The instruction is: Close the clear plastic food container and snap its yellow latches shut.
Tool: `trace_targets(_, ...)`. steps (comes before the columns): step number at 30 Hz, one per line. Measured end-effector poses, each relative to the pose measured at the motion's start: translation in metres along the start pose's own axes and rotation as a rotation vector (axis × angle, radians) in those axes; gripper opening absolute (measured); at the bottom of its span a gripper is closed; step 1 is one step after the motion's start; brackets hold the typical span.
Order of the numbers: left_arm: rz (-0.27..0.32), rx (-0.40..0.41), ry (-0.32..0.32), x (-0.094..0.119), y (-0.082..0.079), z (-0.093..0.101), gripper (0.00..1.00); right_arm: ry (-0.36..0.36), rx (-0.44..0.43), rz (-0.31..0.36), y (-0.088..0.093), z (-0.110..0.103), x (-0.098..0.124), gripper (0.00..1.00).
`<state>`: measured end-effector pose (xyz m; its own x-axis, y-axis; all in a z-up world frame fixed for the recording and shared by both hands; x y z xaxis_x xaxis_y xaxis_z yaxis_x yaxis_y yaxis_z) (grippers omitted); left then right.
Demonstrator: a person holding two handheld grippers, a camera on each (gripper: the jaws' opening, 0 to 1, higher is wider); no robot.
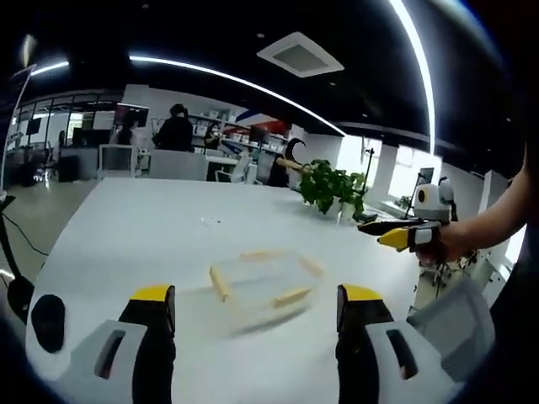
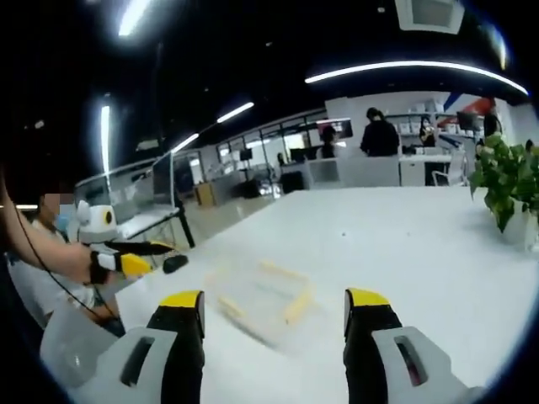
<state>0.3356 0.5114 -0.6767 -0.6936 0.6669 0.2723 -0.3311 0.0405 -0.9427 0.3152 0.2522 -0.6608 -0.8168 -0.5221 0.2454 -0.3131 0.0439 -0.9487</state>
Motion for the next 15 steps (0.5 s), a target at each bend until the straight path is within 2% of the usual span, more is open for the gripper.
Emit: trace_targets(15,0.024,0.012,-0.040,0.025,0.007,0.008,0.78,0.030,-0.011,0.005,0.010,-0.006,0.027,0.66)
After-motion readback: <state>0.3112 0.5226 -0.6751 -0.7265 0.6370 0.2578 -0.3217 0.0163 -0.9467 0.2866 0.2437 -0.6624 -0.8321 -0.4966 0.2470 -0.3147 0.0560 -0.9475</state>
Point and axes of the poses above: the point that each gripper's makers call its tool centre point, and the gripper's own axes: x roughly backward along the fingers, z roughly to its right, y roughly out of its underside, the point moved 3 cm from there along x, roughly backward along the fingers
